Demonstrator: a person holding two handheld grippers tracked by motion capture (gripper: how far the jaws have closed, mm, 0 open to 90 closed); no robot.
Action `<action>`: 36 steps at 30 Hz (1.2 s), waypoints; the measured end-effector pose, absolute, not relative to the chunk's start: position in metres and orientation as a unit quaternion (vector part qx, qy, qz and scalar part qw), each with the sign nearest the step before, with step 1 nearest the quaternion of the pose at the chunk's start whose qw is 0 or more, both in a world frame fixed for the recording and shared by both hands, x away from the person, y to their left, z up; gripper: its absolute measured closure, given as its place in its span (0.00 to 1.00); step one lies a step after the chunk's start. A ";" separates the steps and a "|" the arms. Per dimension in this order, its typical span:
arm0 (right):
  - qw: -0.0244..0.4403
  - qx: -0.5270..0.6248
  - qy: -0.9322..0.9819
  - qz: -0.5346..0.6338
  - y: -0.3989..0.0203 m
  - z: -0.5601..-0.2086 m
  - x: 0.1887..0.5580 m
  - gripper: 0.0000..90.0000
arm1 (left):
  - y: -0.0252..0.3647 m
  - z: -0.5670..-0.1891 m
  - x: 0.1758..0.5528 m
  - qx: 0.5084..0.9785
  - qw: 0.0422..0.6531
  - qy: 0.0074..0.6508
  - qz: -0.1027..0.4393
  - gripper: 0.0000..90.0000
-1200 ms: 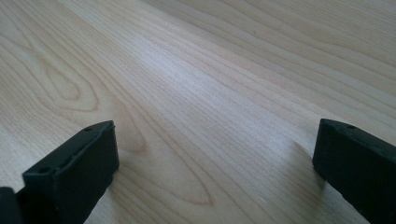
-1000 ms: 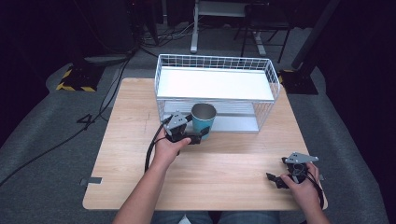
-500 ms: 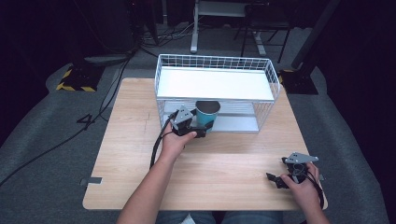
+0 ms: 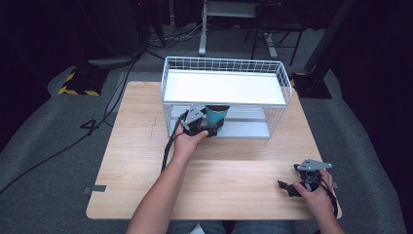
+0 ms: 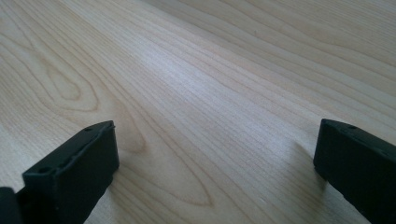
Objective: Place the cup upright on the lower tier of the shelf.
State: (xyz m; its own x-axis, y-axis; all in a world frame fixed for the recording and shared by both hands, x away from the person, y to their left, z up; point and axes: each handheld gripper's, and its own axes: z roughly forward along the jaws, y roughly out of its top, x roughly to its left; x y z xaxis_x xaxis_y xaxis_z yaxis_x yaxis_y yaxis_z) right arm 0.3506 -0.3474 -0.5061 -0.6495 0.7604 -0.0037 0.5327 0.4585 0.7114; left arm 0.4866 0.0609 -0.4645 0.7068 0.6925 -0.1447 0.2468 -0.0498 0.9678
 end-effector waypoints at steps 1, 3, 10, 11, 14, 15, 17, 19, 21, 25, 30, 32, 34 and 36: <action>0.163 0.385 0.838 0.349 -0.347 -0.506 0.351 0.00 | 0.060 -0.465 0.487 0.701 0.601 0.336 0.186 0.21; 0.163 0.386 0.838 0.349 -0.347 -0.506 0.351 0.00 | 0.058 -0.466 0.489 0.697 0.605 0.336 0.187 0.21; 0.163 0.385 0.838 0.349 -0.347 -0.506 0.351 0.00 | 0.055 -0.467 0.489 0.696 0.605 0.337 0.192 0.21; 0.163 0.385 0.838 0.349 -0.347 -0.506 0.351 0.00 | 0.055 -0.467 0.489 0.696 0.604 0.338 0.191 0.21; 0.163 0.386 0.838 0.349 -0.347 -0.506 0.351 0.00 | 0.055 -0.467 0.488 0.697 0.602 0.339 0.190 0.21; 0.163 0.386 0.838 0.349 -0.347 -0.506 0.351 0.00 | 0.055 -0.469 0.487 0.698 0.601 0.341 0.187 0.21; 0.163 0.386 0.838 0.349 -0.347 -0.506 0.351 0.00 | 0.055 -0.470 0.487 0.700 0.599 0.341 0.186 0.21; 0.163 0.386 0.838 0.349 -0.347 -0.506 0.351 0.00 | 0.055 -0.471 0.487 0.699 0.599 0.345 0.184 0.21; 0.163 0.386 0.838 0.349 -0.347 -0.506 0.351 0.00 | 0.054 -0.472 0.488 0.700 0.597 0.347 0.182 0.21; 0.163 0.386 0.838 0.349 -0.347 -0.506 0.351 0.00 | 0.054 -0.474 0.490 0.699 0.596 0.352 0.180 0.21; 0.163 0.386 0.838 0.349 -0.347 -0.506 0.351 0.00 | 0.050 -0.477 0.494 0.702 0.590 0.359 0.176 0.21; 0.163 0.385 0.838 0.349 -0.347 -0.506 0.351 0.00 | 0.048 -0.479 0.495 0.703 0.588 0.362 0.173 0.21; 0.163 0.385 0.838 0.349 -0.347 -0.506 0.351 0.00 | 0.047 -0.482 0.497 0.704 0.584 0.367 0.168 0.21; 0.163 0.386 0.838 0.349 -0.347 -0.506 0.350 0.00 | 0.045 -0.486 0.498 0.703 0.584 0.372 0.165 0.21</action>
